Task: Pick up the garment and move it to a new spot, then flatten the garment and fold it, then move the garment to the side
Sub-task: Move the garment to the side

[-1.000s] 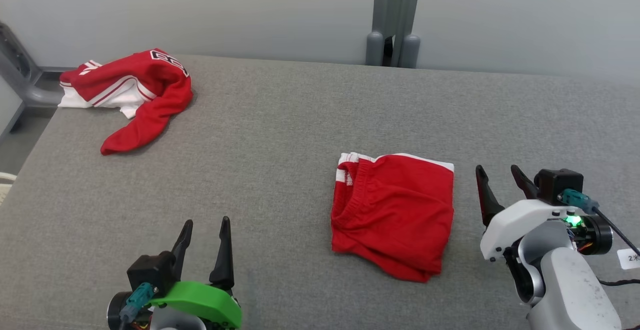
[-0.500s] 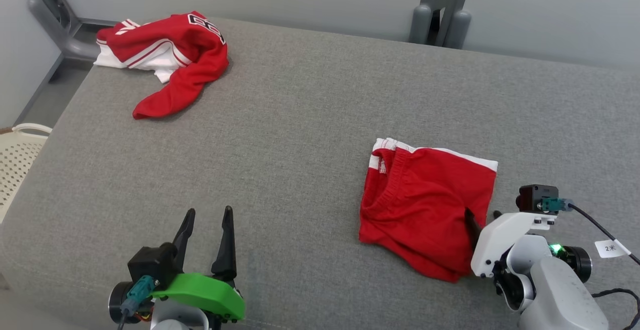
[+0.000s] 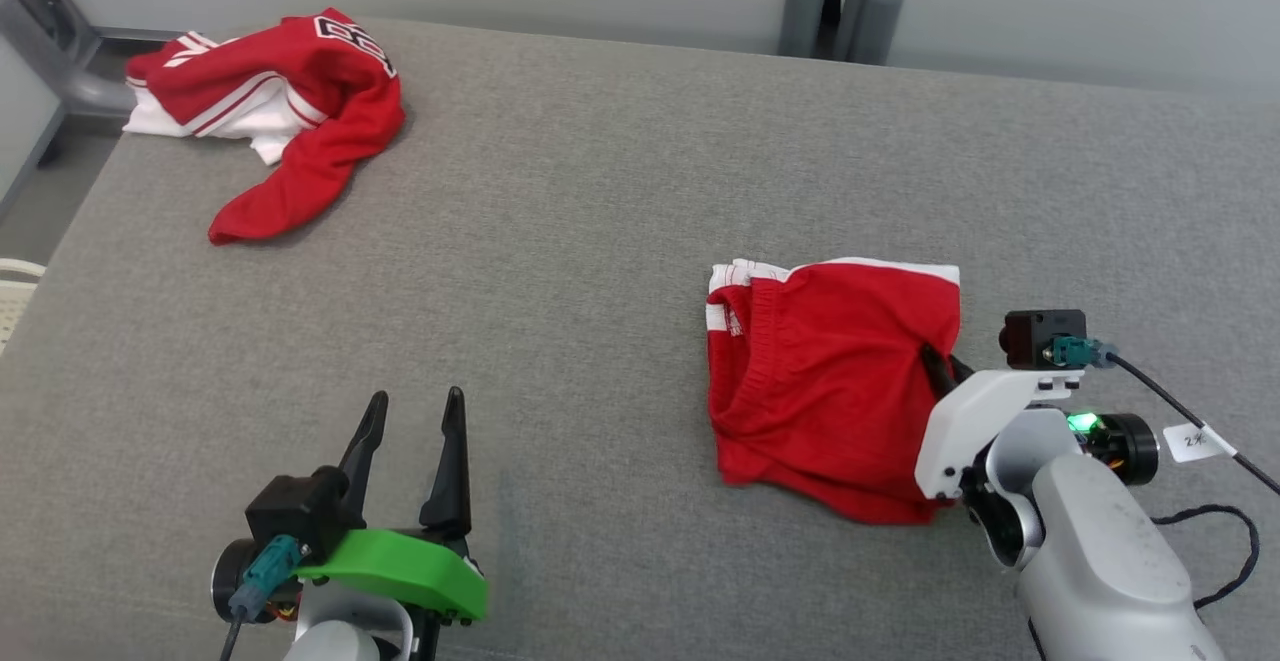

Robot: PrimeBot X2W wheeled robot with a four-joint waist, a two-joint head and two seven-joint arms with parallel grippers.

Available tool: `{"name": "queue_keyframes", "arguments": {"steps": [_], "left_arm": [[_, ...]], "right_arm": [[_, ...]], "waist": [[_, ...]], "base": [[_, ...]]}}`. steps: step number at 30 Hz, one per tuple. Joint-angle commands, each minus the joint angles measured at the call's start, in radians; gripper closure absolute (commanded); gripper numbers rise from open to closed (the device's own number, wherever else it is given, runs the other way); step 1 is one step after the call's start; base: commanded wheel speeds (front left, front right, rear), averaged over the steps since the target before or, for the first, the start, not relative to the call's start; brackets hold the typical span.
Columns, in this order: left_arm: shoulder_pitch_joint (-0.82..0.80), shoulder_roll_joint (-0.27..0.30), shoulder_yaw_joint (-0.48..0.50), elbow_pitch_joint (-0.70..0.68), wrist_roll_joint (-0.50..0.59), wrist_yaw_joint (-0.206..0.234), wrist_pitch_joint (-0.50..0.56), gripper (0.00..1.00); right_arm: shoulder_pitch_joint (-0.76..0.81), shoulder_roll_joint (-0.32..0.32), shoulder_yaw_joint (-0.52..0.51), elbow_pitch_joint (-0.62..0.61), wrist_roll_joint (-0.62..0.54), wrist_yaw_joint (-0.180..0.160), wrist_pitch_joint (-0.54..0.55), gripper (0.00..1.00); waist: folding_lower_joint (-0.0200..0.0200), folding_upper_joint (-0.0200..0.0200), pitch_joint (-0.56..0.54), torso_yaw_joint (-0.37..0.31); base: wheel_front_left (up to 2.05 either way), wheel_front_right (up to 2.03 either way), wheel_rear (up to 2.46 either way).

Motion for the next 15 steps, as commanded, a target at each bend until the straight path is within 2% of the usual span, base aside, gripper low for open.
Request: {"name": "queue_keyframes", "arguments": {"steps": [1, 10, 15], "left_arm": [[-0.022, 0.005, 0.001, -0.008, 0.005, -0.004, 0.000, 0.00], [-0.080, 0.019, -0.009, -0.053, 0.024, -0.006, 0.017, 0.00], [-0.125, 0.030, -0.027, -0.075, 0.041, -0.008, 0.047, 0.00]], "right_arm": [[-0.020, -0.022, -0.017, -0.008, -0.023, -0.001, -0.013, 1.00], [-0.095, -0.083, -0.113, -0.067, -0.081, -0.001, -0.016, 1.00], [-0.120, -0.093, -0.161, -0.085, -0.089, -0.001, -0.021, 1.00]], "waist": [[0.0000, 0.0000, 0.029, -0.070], [0.0000, 0.0000, 0.117, -0.298], [0.0000, 0.0000, 0.161, -0.395]], "base": [[0.00, 0.00, 0.00], [0.00, 0.00, 0.00], [0.00, 0.00, 0.00]]}}
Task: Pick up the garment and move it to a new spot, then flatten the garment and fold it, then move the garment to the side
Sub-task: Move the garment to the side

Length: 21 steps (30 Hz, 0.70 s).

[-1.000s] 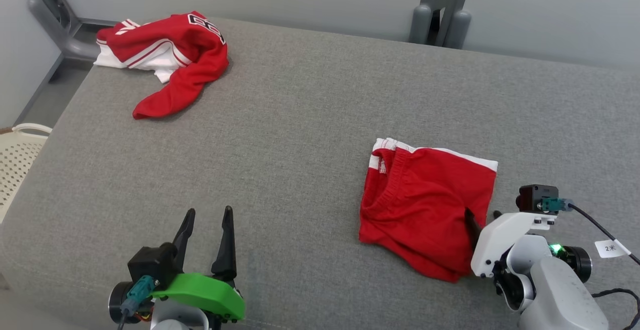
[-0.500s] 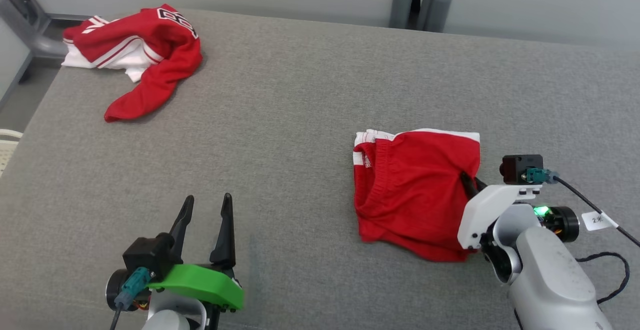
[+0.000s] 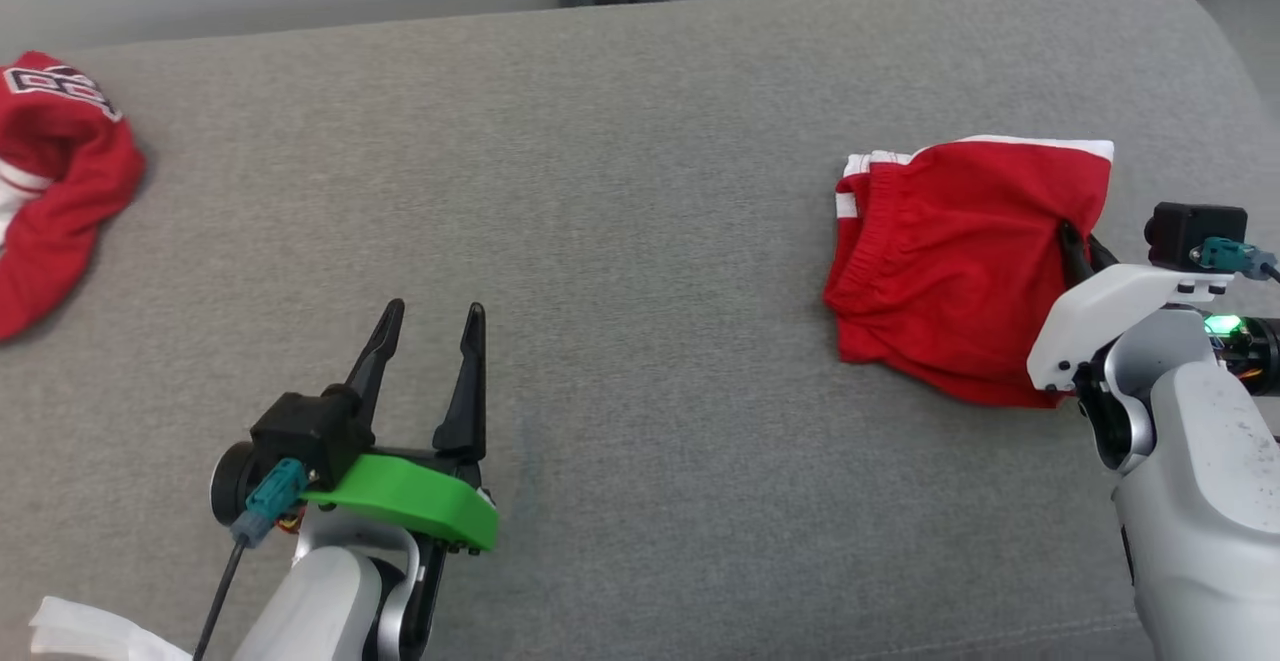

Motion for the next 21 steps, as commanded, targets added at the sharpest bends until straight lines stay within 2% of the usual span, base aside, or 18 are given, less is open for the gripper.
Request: {"name": "queue_keyframes", "arguments": {"steps": [1, 8, 15, 21], "left_arm": [[-0.027, 0.014, -0.002, -0.008, 0.008, -0.001, 0.008, 0.00], [-0.057, 0.035, -0.020, -0.040, 0.030, 0.004, 0.050, 0.00], [-0.069, 0.056, -0.018, -0.077, 0.041, 0.018, 0.073, 0.00], [-0.068, 0.072, -0.009, -0.110, 0.041, 0.033, 0.083, 0.00]], "right_arm": [[-0.022, -0.004, -0.003, -0.006, -0.005, -0.001, -0.007, 1.00], [-0.059, -0.020, -0.003, 0.021, -0.017, -0.001, -0.025, 1.00], [-0.150, -0.073, 0.057, 0.066, -0.067, -0.001, -0.050, 1.00], [-0.270, -0.158, 0.092, 0.131, -0.086, -0.002, -0.045, 1.00]], "waist": [[0.0000, 0.0000, 0.094, -0.148], [0.0000, 0.0000, 0.136, -0.185], [0.0000, 0.0000, 0.180, -0.137], [0.0000, 0.0000, 0.226, -0.085]], "base": [[0.00, 0.00, 0.00], [0.00, 0.00, 0.00], [0.00, 0.00, 0.00], [0.00, 0.00, 0.00]]}}
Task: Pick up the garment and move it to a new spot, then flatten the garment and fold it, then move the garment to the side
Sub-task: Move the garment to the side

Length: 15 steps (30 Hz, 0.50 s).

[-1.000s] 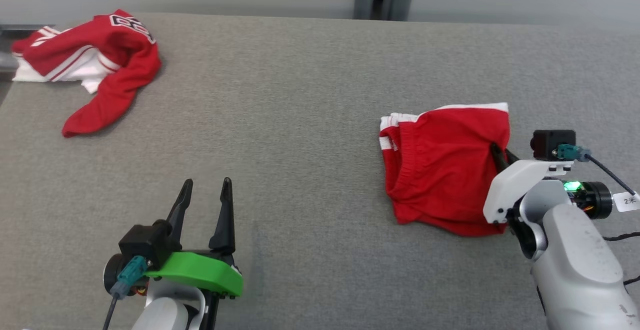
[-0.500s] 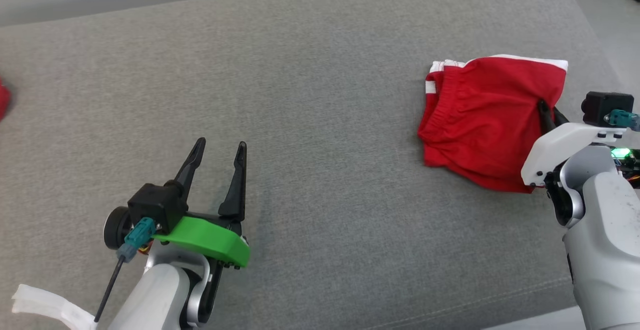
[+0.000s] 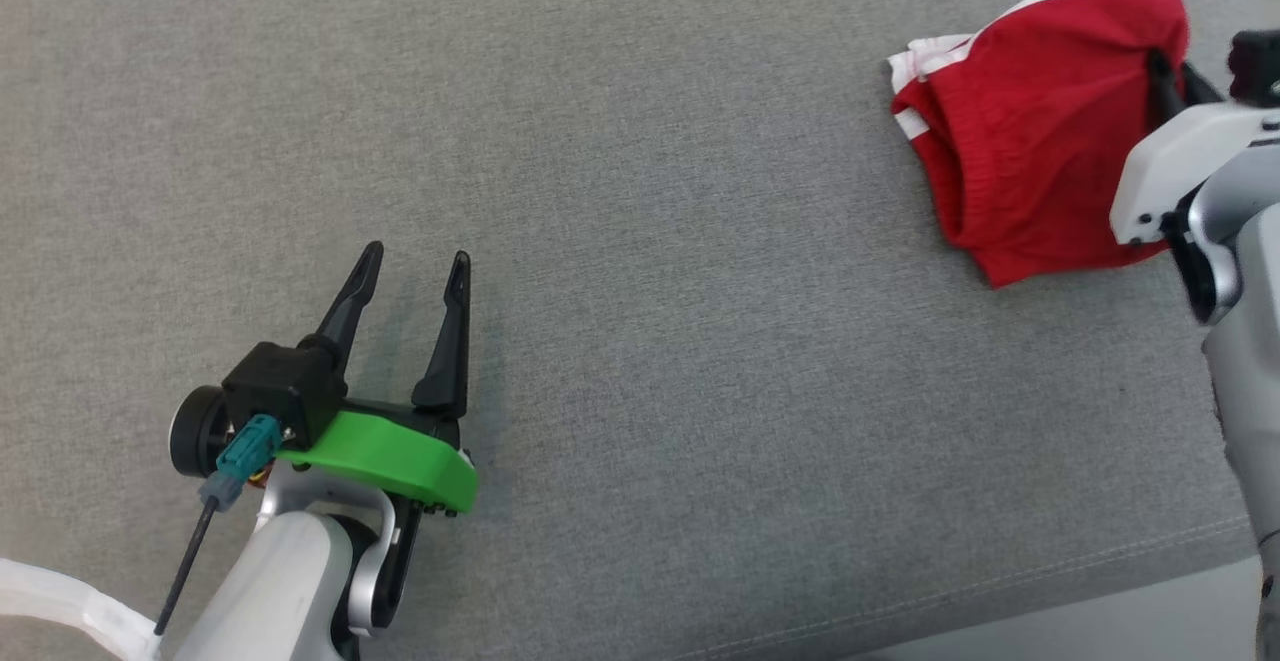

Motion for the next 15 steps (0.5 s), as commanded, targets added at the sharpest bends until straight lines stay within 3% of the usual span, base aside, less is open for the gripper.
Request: {"name": "queue_keyframes", "arguments": {"steps": [1, 7, 13, 14, 15], "left_arm": [[-0.010, 0.012, 0.005, -0.006, 0.011, 0.007, -0.001, 0.00], [-0.017, 0.019, 0.003, -0.031, 0.015, 0.015, 0.006, 0.00], [-0.020, 0.025, 0.005, -0.041, 0.016, 0.021, 0.002, 0.00], [-0.019, 0.026, 0.006, -0.042, 0.015, 0.022, 0.000, 0.00], [-0.019, 0.027, 0.007, -0.042, 0.014, 0.023, 0.000, 0.00]], "right_arm": [[-0.029, -0.020, -0.005, 0.018, -0.003, -0.002, 0.001, 1.00], [-0.113, -0.131, -0.018, 0.110, -0.014, -0.002, -0.014, 1.00], [-0.152, -0.191, -0.083, 0.185, -0.049, -0.002, -0.034, 1.00], [-0.155, -0.197, -0.102, 0.197, -0.060, -0.002, -0.039, 0.76], [-0.157, -0.198, -0.116, 0.206, -0.076, -0.002, -0.046, 0.11]], "waist": [[0.0000, -0.0001, 0.037, 0.039], [0.0000, -0.0001, 0.083, 0.087], [0.0000, -0.0001, 0.109, 0.111], [0.0000, -0.0001, 0.112, 0.112], [0.0000, -0.0001, 0.113, 0.113]], "base": [[0.00, 0.00, 0.00], [0.00, 0.00, 0.00], [0.00, 0.00, 0.00], [0.00, 0.00, 0.00], [0.00, 0.00, 0.00]]}}
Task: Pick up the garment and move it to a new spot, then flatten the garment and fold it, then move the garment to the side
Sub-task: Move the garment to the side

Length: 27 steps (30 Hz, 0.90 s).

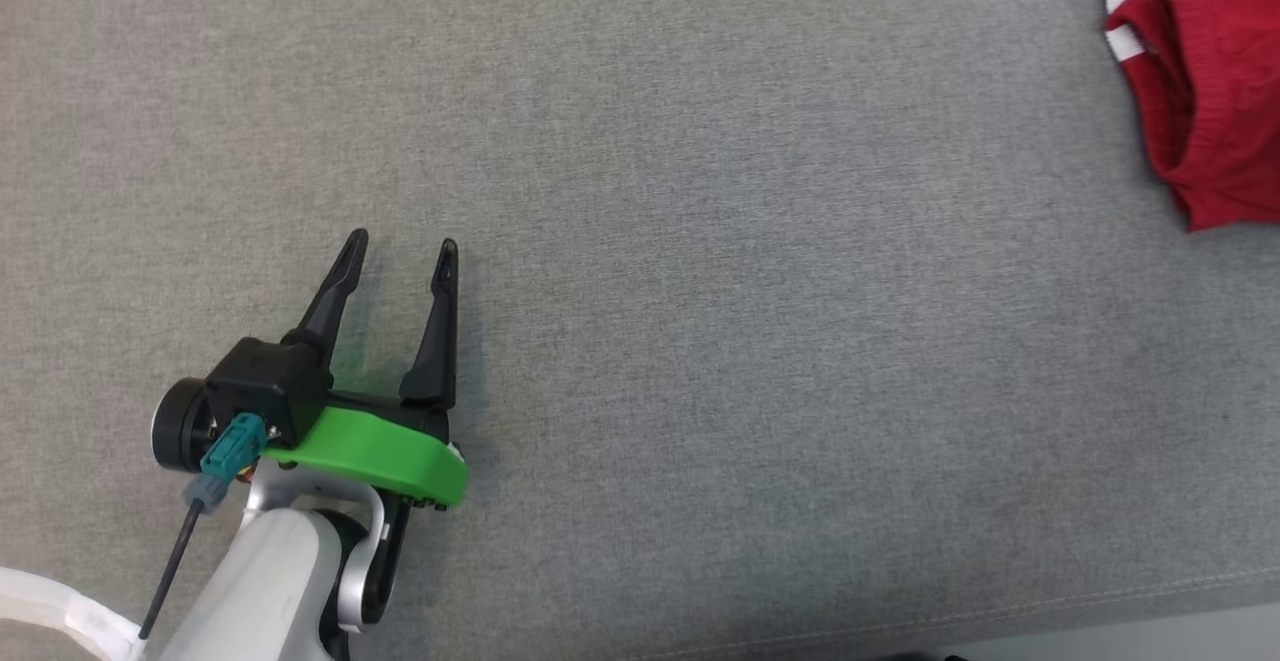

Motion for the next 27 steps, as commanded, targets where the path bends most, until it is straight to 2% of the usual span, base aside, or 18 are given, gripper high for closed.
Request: {"name": "queue_keyframes", "arguments": {"steps": [1, 5, 9, 19, 27], "left_arm": [[-0.017, 0.006, 0.002, -0.003, 0.010, 0.006, -0.002, 0.00], [-0.011, -0.007, -0.002, 0.014, -0.003, 0.008, -0.012, 0.00], [-0.009, -0.025, -0.007, 0.046, -0.018, -0.007, -0.034, 0.00], [0.013, -0.065, 0.034, 0.156, -0.076, -0.015, -0.094, 0.00], [0.098, -0.071, 0.113, 0.230, -0.123, -0.005, -0.125, 0.00]], "right_arm": [[-0.011, 0.001, -0.014, 0.010, -0.022, -0.002, -0.013, 0.00], [-0.013, 0.023, -0.071, 0.019, -0.068, -0.002, -0.066, 0.00], [-0.013, 0.070, -0.061, 0.025, -0.087, -0.002, -0.090, 0.00], [0.016, 0.162, 0.102, -0.043, -0.026, -0.002, -0.127, 0.00], [0.192, 0.304, 0.178, -0.161, 0.060, -0.002, -0.171, 0.00]], "waist": [[0.0000, -0.0001, 0.012, 0.012], [0.0000, -0.0001, -0.013, 0.007], [0.0000, -0.0001, -0.072, 0.003], [0.0000, -0.0001, -0.263, 0.022], [0.0000, -0.0001, -0.419, 0.067]], "base": [[0.00, 0.00, 0.00], [0.00, 0.00, 0.00], [0.00, 0.00, 0.00], [0.00, 0.00, 0.00], [0.00, 0.00, 0.00]]}}
